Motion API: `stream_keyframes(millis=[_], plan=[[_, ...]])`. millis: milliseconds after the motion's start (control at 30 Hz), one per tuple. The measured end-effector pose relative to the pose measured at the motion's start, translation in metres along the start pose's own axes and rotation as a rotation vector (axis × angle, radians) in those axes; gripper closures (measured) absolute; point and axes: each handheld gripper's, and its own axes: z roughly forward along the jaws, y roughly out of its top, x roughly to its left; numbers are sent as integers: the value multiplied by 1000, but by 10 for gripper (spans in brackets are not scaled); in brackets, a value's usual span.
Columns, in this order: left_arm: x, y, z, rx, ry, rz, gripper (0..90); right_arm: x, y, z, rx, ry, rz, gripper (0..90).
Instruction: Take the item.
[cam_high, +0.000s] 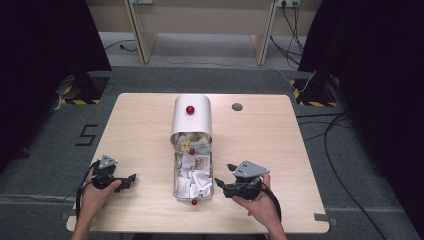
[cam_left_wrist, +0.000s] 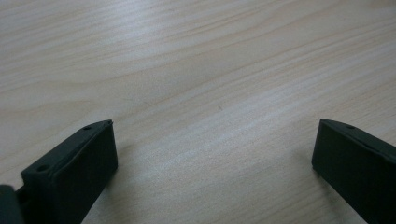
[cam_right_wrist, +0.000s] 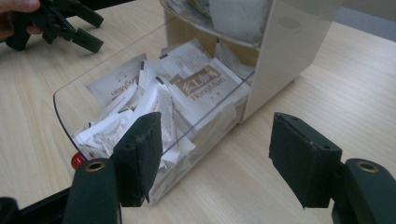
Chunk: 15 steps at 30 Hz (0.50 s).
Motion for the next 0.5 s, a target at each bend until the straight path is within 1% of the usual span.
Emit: stream_keyframes(millis=[333,500], plan=[[0,0,0,0,0,0,0,12,9,12,-1,43,-35,369],[0,0,0,0,0,0,0,14,12,14,-7,51,-44,373]])
